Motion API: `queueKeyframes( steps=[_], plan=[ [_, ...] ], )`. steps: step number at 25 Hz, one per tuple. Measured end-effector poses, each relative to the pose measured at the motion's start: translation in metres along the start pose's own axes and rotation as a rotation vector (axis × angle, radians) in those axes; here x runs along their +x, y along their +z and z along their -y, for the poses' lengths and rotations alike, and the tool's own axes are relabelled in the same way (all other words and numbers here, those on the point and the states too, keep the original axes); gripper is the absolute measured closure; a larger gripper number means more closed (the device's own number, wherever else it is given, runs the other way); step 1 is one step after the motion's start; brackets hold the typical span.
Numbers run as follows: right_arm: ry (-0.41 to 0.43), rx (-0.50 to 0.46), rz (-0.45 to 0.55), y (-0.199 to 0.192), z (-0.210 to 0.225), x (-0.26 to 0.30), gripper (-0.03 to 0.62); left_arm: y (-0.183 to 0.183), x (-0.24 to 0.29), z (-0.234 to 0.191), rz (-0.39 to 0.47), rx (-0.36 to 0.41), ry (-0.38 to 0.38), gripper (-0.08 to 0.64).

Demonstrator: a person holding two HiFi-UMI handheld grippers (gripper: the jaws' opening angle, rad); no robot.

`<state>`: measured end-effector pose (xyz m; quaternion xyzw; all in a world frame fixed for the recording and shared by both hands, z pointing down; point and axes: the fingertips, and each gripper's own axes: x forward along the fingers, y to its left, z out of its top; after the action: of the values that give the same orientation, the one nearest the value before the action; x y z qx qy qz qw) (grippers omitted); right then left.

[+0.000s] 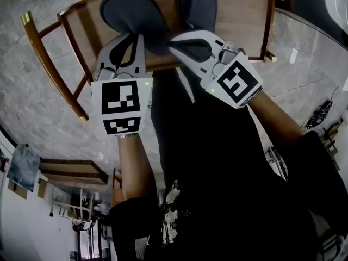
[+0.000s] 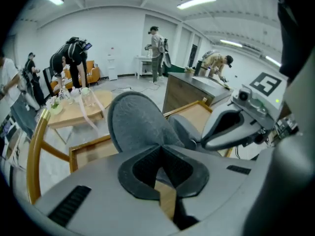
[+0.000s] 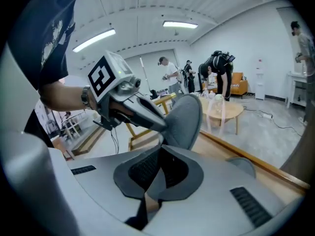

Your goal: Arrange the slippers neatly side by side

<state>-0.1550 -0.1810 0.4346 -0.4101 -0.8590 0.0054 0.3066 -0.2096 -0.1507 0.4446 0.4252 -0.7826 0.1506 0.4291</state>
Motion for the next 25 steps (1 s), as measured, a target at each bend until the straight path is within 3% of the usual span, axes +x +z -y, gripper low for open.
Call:
queueKeyframes(
  steps=[6,10,13,18,21,25],
  plan=[
    [-0.274,0.117,0.041,-0.015,0.054,-0.038,0.594,0.0,0.017,0.017,-0.103,0.194,-0.095,0.554],
    [-0.406,0.17,0.057,-0.025,0.073,-0.051,0.592,-0.009,0.034,0.024,-0.153,0.217,-0.164,0.554],
    [-0.459,0.241,0.095,-0.031,0.083,-0.054,0.592,-0.014,0.043,0.019,-0.18,0.227,-0.175,0.554],
    [-0.517,0.28,0.093,-0.045,0.086,-0.051,0.579,-0.016,0.06,0.02,-0.223,0.276,-0.241,0.552],
    [-0.557,0.302,0.086,-0.049,0.094,-0.047,0.432,-0.016,0.069,0.021,-0.236,0.296,-0.253,0.553],
    [-0.58,0.31,0.05,-0.058,0.097,-0.031,0.4,-0.021,0.075,0.023,-0.248,0.289,-0.26,0.552]
  ],
)
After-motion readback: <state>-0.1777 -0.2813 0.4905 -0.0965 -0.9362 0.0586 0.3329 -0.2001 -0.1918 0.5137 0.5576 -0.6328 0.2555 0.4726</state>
